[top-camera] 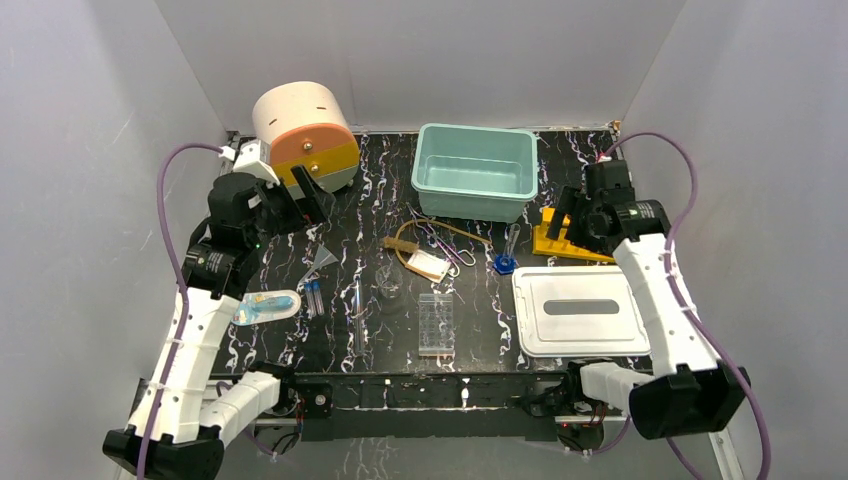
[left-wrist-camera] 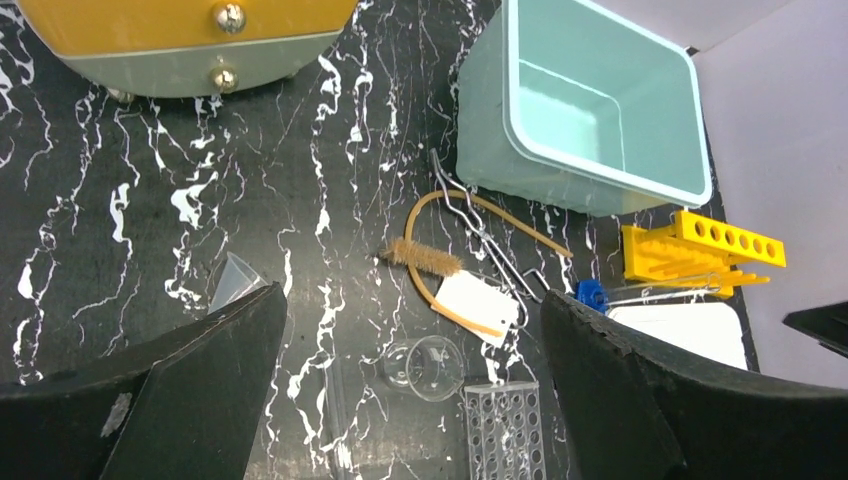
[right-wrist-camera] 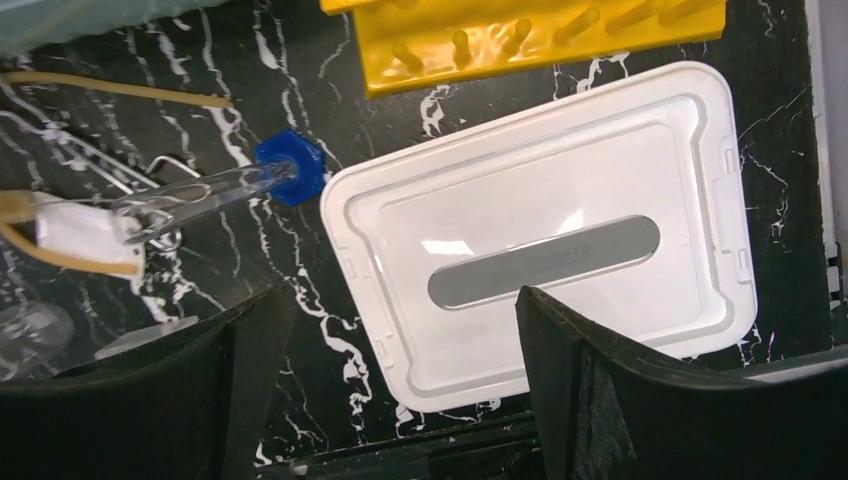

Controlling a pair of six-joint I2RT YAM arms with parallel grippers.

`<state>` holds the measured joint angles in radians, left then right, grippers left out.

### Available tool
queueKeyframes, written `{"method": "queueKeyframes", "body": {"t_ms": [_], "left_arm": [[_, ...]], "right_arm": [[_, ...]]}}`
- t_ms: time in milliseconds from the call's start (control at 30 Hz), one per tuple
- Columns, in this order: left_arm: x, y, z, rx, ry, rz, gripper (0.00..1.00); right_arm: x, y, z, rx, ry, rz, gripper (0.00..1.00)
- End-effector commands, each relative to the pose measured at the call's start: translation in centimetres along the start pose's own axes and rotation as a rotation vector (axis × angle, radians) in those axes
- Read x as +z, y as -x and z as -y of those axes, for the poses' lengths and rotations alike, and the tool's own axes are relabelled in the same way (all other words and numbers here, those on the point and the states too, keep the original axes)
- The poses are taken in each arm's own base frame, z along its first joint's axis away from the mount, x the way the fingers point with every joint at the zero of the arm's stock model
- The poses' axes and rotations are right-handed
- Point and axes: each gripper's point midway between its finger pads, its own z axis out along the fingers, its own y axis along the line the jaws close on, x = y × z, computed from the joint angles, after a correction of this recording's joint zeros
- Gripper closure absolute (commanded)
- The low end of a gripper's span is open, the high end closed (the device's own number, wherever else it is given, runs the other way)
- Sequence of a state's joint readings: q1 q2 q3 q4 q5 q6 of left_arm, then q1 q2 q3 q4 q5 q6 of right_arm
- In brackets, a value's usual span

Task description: Organize the chemistry lab equipment

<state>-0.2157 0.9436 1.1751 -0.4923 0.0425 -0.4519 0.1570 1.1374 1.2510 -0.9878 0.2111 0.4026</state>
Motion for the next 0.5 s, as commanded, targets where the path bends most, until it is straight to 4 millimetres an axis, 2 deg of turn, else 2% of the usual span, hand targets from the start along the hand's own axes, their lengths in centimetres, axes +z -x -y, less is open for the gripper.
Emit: {"method": "queueKeyframes", "body": {"t_ms": [0, 167, 267, 367, 467], "left_arm": [[-0.6, -0.7, -0.4, 0.024, 0.001, 0.013, 0.02], [-0.5, -0.7, -0.7, 0.032, 0.038, 0.026, 0.02], [0.1, -0.5, -0.8, 0.038, 0.071, 0.020, 0.02], [0.8, -0.3, -0.8, 0.040, 0.090, 0.008, 0.02], [1.7, -0.1, -1.0, 0.036, 0.113, 0.012, 0.02]], "right_arm": [[3.1, -0.1, 1.1, 0.029, -0.065, 0.001, 0.11], [7.7, 0.4, 2.5, 0.023, -0.012, 0.015, 0.18], [9.5, 0.2, 5.1, 0.055, -0.051, 0.014, 0.23], [11.2, -0.5, 6.9, 0.092, -0.042, 0.000, 0.29], [12.7, 0.4, 7.7, 0.105, -0.031, 0.013, 0.35]]}}
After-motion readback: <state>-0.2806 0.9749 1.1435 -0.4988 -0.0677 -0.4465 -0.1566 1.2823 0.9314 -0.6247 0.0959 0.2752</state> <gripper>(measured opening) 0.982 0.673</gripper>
